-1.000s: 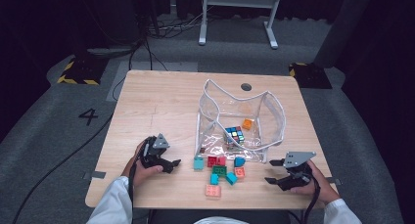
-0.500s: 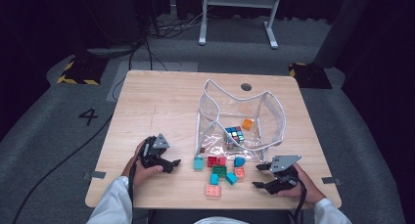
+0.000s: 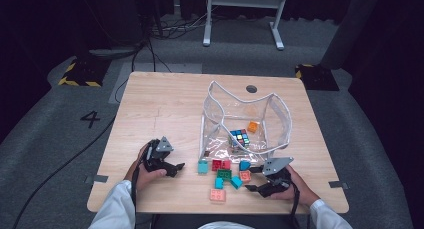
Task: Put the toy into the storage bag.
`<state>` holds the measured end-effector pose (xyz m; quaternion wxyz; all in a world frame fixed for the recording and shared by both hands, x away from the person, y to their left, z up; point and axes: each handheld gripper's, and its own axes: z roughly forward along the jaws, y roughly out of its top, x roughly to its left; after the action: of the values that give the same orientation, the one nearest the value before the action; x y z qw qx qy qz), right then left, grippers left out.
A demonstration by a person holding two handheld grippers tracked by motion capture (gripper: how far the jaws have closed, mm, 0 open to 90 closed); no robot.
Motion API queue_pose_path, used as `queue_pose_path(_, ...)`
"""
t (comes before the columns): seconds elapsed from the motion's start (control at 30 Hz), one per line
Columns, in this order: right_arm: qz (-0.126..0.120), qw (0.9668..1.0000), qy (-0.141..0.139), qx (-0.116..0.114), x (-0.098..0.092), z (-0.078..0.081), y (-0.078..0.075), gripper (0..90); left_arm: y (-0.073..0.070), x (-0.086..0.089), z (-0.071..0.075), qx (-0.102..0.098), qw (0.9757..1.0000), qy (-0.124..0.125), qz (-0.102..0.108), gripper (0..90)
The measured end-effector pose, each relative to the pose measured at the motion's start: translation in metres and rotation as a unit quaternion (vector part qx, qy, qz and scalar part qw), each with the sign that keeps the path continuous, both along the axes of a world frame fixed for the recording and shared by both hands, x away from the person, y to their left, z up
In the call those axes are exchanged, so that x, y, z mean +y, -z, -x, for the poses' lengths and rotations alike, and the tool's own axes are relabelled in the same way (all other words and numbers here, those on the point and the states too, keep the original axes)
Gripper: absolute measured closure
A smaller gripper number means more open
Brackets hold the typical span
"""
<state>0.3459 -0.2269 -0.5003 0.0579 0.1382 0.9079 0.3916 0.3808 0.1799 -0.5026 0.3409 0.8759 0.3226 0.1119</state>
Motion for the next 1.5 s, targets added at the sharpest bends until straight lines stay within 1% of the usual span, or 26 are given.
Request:
queue_pose_path(0.1, -0.001, 1.0, -0.003, 0.002, 0.005, 0.0, 0.0, 35.2, 0.0, 0.0, 0.0, 0.0, 1.0, 0.0, 0.0, 9.7)
queue_pose_path(0.23, -0.008, 0.9999, -0.01, -0.004, 0.009, -0.002, 0.001, 36.0, 0.0, 0.0, 0.0, 0.0, 1.0, 0.0, 0.0, 9.7)
queue_pose_path(0.27, -0.004, 1.0, -0.003, 0.003, 0.009, 0.0, 0.001, 37.1, 0.0, 0.0, 0.0, 0.0, 1.0, 0.0, 0.0, 9.7)
queue_pose_path(0.3, -0.005, 1.0, -0.001, 0.003, 0.009, 0.0, 0.001, 38.7, 0.0, 0.0, 0.0, 0.0, 1.0, 0.0, 0.0, 9.7)
queue_pose_path(0.33, -0.011, 0.9998, -0.015, -0.008, 0.01, -0.002, 0.001, 40.8, 0.0, 0.0, 0.0, 0.0, 1.0, 0.0, 0.0, 9.7)
queue_pose_path(0.4, -0.015, 0.9997, -0.015, -0.008, 0.01, -0.001, 0.001, 44.4, 0.0, 0.0, 0.0, 0.0, 1.0, 0.001, 0.0, 9.7)
queue_pose_path(0.43, -0.011, 0.9999, -0.006, -0.001, 0.009, 0.001, 0.001, 45.7, 0.0, 0.0, 0.0, 0.0, 1.0, 0.0, 0.0, 9.7)
queue_pose_path(0.6, -0.017, 0.9998, -0.008, -0.006, 0.008, 0.0, 0.002, 53.0, 0.0, 0.0, 0.0, 0.0, 1.0, 0.0, 0.0, 9.7)
queue_pose_path(0.63, -0.024, 0.9994, -0.018, -0.016, 0.009, -0.002, 0.003, 55.4, 0.0, 0.0, 0.0, 0.0, 1.0, 0.0, 0.0, 9.7)
queue_pose_path(0.67, -0.022, 0.9996, -0.016, -0.012, 0.009, -0.001, 0.002, 57.1, 0.0, 0.0, 0.0, 0.0, 1.0, 0.001, -0.001, 9.7)
queue_pose_path(0.77, -0.02, 0.9996, -0.014, -0.012, 0.008, 0.001, 0.002, 58.8, 0.0, 0.0, 0.0, 0.0, 1.0, 0.0, 0.0, 9.7)
queue_pose_path(0.83, -0.023, 0.9993, -0.023, -0.021, 0.008, 0.0, 0.002, 59.0, 0.0, 0.0, 0.0, 0.0, 1.0, 0.0, 0.0, 9.7)
queue_pose_path(0.87, -0.021, 0.9995, -0.017, -0.018, 0.008, 0.001, 0.002, 59.0, 0.0, 0.0, 0.0, 0.001, 1.0, 0.0, 0.0, 9.7)
queue_pose_path(0.93, -0.023, 0.9993, -0.019, -0.022, 0.007, 0.001, 0.002, 59.1, 0.0, 0.0, 0.0, 0.0, 1.0, 0.0, 0.0, 9.7)
queue_pose_path(0.97, -0.022, 0.9993, -0.017, -0.023, 0.007, 0.002, 0.002, 59.1, 0.0, 0.0, 0.0, -0.001, 1.0, 0.001, -0.001, 9.7)
queue_pose_path(1.0, -0.02, 0.9995, -0.014, -0.019, 0.005, 0.003, 0.002, 59.1, 0.0, 0.0, 0.0, -0.001, 1.0, 0.001, -0.001, 9.7)
queue_pose_path(1.03, -0.023, 0.9991, -0.022, -0.027, 0.004, 0.002, 0.002, 59.1, 0.0, 0.0, 0.0, -0.001, 1.0, 0.001, -0.001, 9.7)
queue_pose_path(1.07, -0.019, 0.9995, -0.014, -0.021, 0.002, 0.003, 0.002, 59.1, 0.0, 0.0, 0.0, 0.0, 1.0, 0.0, 0.001, 9.7)
queue_pose_path(1.13, -0.022, 0.9994, -0.014, -0.022, -0.001, 0.003, 0.002, 59.1, 0.0, 0.0, 0.0, 0.0, 1.0, 0.0, 0.0, 9.7)
queue_pose_path(1.17, -0.023, 0.9991, -0.014, -0.033, -0.003, 0.002, 0.002, 59.1, 0.0, 0.0, 0.0, 0.0, 1.0, 0.0, 0.0, 9.7)
queue_pose_path(1.23, -0.022, 0.9991, -0.012, -0.034, -0.007, 0.002, 0.002, 59.1, 0.0, 0.0, 0.0, -0.001, 1.0, 0.001, -0.001, 9.7)
queue_pose_path(1.27, -0.02, 0.9994, -0.006, -0.028, -0.01, 0.004, 0.002, 59.1, 0.0, 0.0, 0.0, -0.001, 1.0, 0.001, -0.001, 9.7)
queue_pose_path(1.33, -0.018, 0.9994, -0.002, -0.029, -0.017, 0.005, 0.001, 59.1, 0.0, 0.0, 0.0, 0.0, 1.0, 0.0, 0.0, 9.7)
queue_pose_path(1.4, -0.022, 0.9994, 0.015, -0.02, -0.026, 0.008, 0.0, 59.1, 0.0, 0.0, 0.0, 0.0, 1.0, 0.0, 0.0, 9.7)
queue_pose_path(1.43, -0.023, 0.9993, 0.018, -0.024, -0.029, 0.008, -0.001, 59.1, 0.0, 0.0, 0.0, 0.0, 1.0, -0.001, 0.0, 9.7)
queue_pose_path(1.5, -0.034, 0.9987, 0.016, -0.033, -0.037, 0.007, -0.003, 59.1, 0.0, 0.0, 0.0, 0.0, 1.0, 0.0, 0.0, 9.7)
